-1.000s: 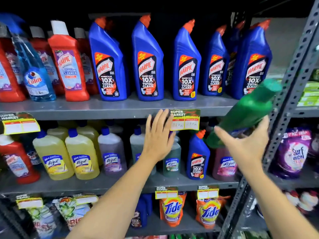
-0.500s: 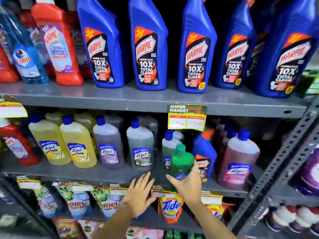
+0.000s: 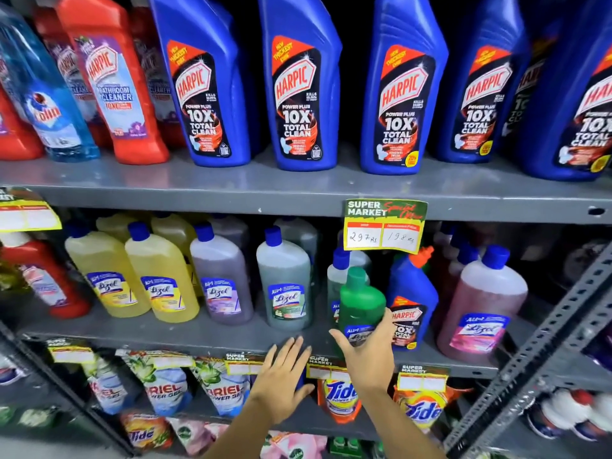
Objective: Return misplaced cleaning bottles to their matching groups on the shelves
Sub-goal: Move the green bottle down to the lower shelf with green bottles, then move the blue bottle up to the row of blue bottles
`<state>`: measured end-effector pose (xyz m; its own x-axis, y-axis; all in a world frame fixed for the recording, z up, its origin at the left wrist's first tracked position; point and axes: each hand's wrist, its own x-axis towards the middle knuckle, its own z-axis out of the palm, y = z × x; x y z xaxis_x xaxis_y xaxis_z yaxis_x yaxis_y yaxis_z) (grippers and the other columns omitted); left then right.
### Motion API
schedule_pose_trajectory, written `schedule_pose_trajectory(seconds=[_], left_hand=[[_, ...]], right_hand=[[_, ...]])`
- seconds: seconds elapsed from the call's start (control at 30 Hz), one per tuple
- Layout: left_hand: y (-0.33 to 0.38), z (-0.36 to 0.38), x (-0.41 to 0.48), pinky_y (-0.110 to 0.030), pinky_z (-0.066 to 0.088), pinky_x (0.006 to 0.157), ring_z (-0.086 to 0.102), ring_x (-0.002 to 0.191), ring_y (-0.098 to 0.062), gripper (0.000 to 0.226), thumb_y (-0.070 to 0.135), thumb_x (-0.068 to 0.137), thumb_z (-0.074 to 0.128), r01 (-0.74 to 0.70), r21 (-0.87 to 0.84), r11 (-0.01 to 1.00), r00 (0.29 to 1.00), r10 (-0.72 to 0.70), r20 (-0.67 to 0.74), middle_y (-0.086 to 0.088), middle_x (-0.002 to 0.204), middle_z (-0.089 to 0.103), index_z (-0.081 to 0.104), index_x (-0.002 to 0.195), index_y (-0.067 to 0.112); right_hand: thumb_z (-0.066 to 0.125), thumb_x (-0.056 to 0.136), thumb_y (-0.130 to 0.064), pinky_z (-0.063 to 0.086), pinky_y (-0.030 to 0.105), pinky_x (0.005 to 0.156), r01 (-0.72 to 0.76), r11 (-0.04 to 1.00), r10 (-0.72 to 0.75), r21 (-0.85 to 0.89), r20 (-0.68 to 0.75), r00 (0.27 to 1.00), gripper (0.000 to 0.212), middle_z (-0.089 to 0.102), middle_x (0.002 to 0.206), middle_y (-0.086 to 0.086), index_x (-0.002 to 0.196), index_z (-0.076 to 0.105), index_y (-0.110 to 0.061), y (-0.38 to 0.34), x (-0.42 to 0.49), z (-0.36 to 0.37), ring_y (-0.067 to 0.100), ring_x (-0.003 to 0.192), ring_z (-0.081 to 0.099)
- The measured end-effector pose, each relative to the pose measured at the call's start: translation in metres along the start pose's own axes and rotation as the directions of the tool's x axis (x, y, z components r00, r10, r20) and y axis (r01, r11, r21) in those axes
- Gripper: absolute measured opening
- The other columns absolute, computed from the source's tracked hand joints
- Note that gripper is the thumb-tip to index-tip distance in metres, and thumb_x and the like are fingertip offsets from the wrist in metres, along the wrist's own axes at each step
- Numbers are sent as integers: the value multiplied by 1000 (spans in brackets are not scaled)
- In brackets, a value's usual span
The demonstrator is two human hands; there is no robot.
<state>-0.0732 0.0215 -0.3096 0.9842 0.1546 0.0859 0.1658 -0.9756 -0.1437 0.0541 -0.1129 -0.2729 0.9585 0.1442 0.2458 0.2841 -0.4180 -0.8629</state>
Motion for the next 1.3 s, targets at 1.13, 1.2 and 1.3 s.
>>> schedule_pose_trajectory(seconds=[1.13, 1.2, 1.3], left_hand=[[-8, 24, 8, -47, 0, 120, -7, 148, -20, 69, 53, 100, 29, 63, -163, 985, 990, -41, 133, -4, 163, -4, -2, 153, 22], [-8, 22, 6, -47, 1, 120, -7, 148, -21, 70, 52, 100, 30, 54, -147, 988, 990, -34, 134, -6, 163, -3, -2, 153, 21], [-4, 5, 4, -49, 5, 120, -11, 148, -23, 71, 51, 101, 30, 50, -171, 984, 996, -37, 79, -8, 163, -4, -1, 154, 17]], right_hand=[[88, 58, -45, 44, 47, 102, -185, 982, 188, 32, -161, 969, 115, 46, 144, 10, 148, 25, -13, 43, 65, -36, 33, 127, 51], [88, 54, -50, 46, 45, 102, -143, 989, 147, 35, -152, 977, 112, 52, 140, 7, 144, 30, -17, 46, 62, -43, 30, 124, 55], [88, 50, -54, 47, 42, 100, -86, 994, 96, 60, -178, 979, 104, 58, 130, 1, 134, 37, -24, 45, 47, -62, 26, 117, 58]])
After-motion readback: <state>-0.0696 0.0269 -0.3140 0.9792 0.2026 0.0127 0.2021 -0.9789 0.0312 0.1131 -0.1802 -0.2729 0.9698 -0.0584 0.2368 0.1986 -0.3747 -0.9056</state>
